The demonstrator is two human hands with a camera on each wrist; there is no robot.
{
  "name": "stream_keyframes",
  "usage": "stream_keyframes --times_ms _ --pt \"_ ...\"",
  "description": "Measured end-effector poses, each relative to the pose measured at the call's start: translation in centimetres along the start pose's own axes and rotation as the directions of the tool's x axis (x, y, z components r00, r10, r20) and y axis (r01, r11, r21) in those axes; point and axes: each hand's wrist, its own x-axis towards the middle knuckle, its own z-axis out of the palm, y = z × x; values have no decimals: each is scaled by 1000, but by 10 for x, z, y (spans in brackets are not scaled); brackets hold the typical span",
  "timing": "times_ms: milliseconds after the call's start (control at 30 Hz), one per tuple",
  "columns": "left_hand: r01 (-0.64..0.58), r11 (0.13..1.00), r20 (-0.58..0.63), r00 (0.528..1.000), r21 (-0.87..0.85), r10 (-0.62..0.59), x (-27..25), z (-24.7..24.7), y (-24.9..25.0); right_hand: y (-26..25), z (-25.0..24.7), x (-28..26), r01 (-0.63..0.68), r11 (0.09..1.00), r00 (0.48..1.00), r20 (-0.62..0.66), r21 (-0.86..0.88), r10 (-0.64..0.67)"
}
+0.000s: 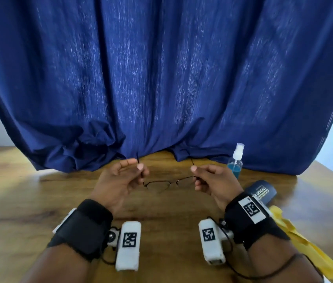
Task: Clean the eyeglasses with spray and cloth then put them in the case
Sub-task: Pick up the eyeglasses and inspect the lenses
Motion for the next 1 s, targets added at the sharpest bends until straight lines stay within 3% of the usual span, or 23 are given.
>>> stream_keyframes --times_ms 67,100,200,267,433,600,1000 --pt "-63 982 98 992 -179 81 -9 7 15 -8 -1 -1 14 991 1000 -14 135 -12" --pt "-111 981 137 982 -159 134 -14 9 19 -10 -1 -2 -16 977 1000 -1 212 16" --pt "-325 939 194 934 114 300 -20 15 22 -17 5 -5 -131 887 991 71 443 112" --pt "-415 883 185 906 219 380 -22 16 20 -18 8 -5 -141 845 990 79 516 117" --pt "-560 763 69 818 323 571 -24 13 21 -27 12 -10 16 856 997 62 517 -56" --pt "-559 794 10 819 239 574 -25 11 24 -37 19 -28 233 889 959 60 394 -278" --pt "-530 816 -18 836 232 549 -20 9 21 -39 21 -34 372 858 912 32 355 -409"
